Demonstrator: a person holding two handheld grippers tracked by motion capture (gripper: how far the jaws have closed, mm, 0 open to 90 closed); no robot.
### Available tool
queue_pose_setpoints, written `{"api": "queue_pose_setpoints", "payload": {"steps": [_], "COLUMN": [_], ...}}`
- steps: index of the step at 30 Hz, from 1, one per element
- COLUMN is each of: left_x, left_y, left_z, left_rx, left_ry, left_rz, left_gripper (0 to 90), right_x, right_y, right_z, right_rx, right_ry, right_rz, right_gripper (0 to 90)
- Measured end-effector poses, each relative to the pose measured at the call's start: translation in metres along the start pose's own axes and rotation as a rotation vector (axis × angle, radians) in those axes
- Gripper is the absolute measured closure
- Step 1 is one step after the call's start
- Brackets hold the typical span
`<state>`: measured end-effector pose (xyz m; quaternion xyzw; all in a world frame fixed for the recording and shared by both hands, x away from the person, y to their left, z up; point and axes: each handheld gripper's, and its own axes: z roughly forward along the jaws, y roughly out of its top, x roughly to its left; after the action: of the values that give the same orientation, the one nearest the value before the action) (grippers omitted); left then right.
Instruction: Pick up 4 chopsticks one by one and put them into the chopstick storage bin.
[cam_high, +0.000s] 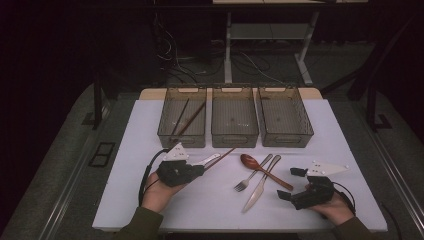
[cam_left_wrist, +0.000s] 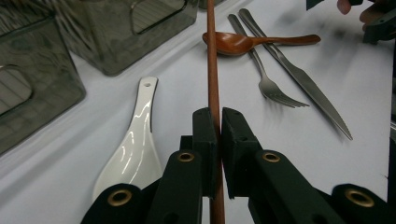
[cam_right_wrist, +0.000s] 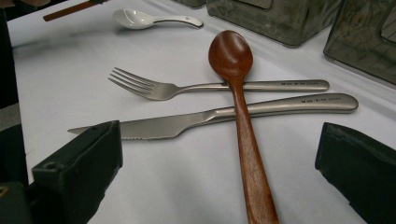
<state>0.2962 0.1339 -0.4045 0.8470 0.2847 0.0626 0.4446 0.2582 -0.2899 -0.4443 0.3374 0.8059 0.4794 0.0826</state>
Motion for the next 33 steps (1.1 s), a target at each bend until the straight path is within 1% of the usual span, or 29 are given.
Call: {"api": "queue_pose_setpoints", "payload": {"steps": [2, 6, 7, 9, 13, 16, 17, 19, 23, 28, 33], "left_x": [0.002, 0.007, 0.008, 0.012, 0.018, 0.023, 0.025, 0.028, 0.034, 0.042, 0.051], "left_y": [0.000, 0.003, 0.004, 0.006, 0.010, 0.014, 0.015, 0.018, 0.024, 0.035, 0.049], "left_z": [-0.003, -0.007, -0.008, -0.010, -0.014, -0.017, -0.018, -0.019, -0.021, -0.025, -0.030], "left_rx": [-0.001, 0.009, 0.006, 0.007, -0.001, -0.009, -0.006, -0.013, -0.024, -0.030, -0.036], "left_ry": [0.001, 0.013, 0.012, 0.012, 0.017, 0.019, 0.023, 0.025, 0.026, 0.046, 0.066], "left_rz": [-0.004, -0.025, -0.036, -0.045, -0.063, -0.071, -0.068, -0.078, -0.078, -0.078, -0.065], "left_gripper": [83.8, 83.8, 83.8, 83.8, 83.8, 83.8, 83.8, 83.8, 83.8, 83.8, 83.9], "right_x": [0.000, 0.001, 0.001, 0.001, 0.000, 0.000, 0.001, 0.001, 0.001, 0.001, 0.001], "right_y": [0.000, 0.000, 0.000, 0.000, 0.000, 0.000, 0.000, 0.000, 0.000, 0.000, 0.000], "right_z": [0.001, 0.003, 0.003, 0.003, 0.003, 0.004, 0.003, 0.003, 0.002, 0.002, 0.002], "right_rx": [0.003, 0.005, 0.007, 0.010, 0.009, 0.009, 0.009, 0.010, 0.008, 0.006, 0.006], "right_ry": [-0.001, 0.000, -0.001, -0.002, -0.006, -0.007, -0.008, -0.007, -0.007, -0.007, -0.007], "right_rz": [0.003, 0.005, 0.002, 0.005, 0.008, 0.006, 0.007, 0.007, 0.007, 0.010, 0.007], "right_gripper": [0.5, 0.5, 0.5, 0.5, 0.6, 0.6, 0.6, 0.6, 0.5, 0.6, 0.6]}}
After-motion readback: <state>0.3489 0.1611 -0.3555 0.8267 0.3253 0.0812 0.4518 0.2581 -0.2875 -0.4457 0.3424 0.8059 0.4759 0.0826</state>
